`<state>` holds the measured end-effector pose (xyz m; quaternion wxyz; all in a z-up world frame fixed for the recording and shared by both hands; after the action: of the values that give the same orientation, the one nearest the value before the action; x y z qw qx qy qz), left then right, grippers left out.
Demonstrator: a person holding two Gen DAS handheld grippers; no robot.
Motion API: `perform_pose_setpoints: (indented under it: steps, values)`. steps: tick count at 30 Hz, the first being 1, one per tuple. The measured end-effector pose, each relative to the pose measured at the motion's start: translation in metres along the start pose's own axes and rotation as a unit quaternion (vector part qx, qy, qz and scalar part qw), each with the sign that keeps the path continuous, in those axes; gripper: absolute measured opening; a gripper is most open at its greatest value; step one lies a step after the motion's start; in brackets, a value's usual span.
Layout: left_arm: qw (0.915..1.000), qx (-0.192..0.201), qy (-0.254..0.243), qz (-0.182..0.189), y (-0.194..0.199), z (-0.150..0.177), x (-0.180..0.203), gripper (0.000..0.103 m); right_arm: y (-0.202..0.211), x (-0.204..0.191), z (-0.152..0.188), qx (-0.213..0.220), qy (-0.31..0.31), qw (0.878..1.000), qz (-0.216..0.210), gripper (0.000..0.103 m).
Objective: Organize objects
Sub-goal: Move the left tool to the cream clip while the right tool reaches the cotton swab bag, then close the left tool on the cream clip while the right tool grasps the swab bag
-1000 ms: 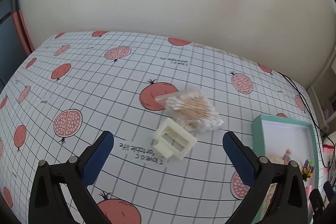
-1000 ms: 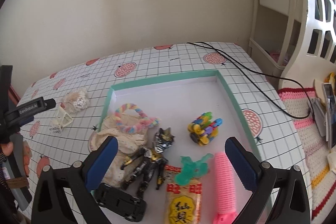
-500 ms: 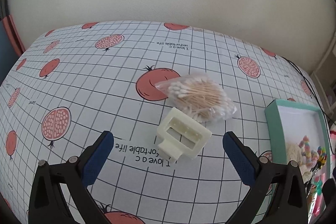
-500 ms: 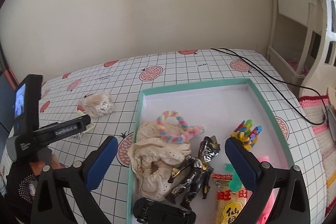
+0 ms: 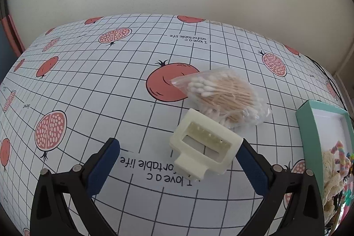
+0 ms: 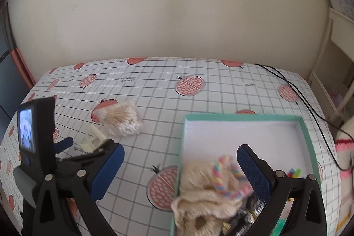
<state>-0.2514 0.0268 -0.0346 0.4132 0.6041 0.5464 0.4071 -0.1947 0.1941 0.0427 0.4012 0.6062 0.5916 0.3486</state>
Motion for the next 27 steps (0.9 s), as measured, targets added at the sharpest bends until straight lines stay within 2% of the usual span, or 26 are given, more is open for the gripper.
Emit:
perform_pose_setpoints:
  steps: [4,8,10,14,17,21,24,27]
  values:
    - [1.0,0.01,0.0,0.002,0.001,-0.001,-0.003,0.103,-0.02,-0.016,-0.023,-0.022,0.01,0.999,-0.024,0.103]
    - [0.9999,0.013,0.005,0.006,0.001,-0.002,-0.009,0.102,-0.041,-0.031,-0.04,-0.044,0.021,0.998,-0.029,0.103]
    - [0.9998,0.014,0.009,0.005,0.001,-0.003,-0.013,0.1,-0.053,-0.039,-0.046,-0.058,0.03,0.997,-0.034,0.103]
    - [0.9998,0.016,0.013,0.006,0.004,-0.003,-0.02,0.09,-0.072,-0.054,-0.052,-0.079,0.048,0.995,-0.026,0.103]
    - [0.9997,0.014,0.017,0.012,0.004,-0.001,-0.024,0.089,-0.083,-0.063,-0.056,-0.089,0.061,0.994,-0.022,0.102]
    - [0.9997,0.013,0.018,0.009,0.005,-0.001,-0.03,0.074,-0.093,-0.07,-0.059,-0.1,0.063,0.993,-0.019,0.096]
    - [0.9996,0.013,0.019,0.015,0.007,-0.001,-0.034,0.067,-0.097,-0.073,-0.061,-0.105,0.064,0.992,-0.017,0.091]
    - [0.9995,0.012,0.02,0.02,0.008,-0.001,-0.037,0.054,-0.099,-0.075,-0.062,-0.108,0.062,0.992,-0.023,0.083]
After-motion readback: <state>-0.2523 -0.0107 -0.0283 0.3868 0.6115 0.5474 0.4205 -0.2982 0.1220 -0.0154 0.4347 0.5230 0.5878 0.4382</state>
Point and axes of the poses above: each gripper's, at about its wrist camera, not at the fingertips, and y roughly against the way its jaws point, x to its right, z to its underside, the point moved 1 cm from there along -y, roughly the way its jaws point, and after that the axes turned 15 degrees about -x, right-handed, at the moved point
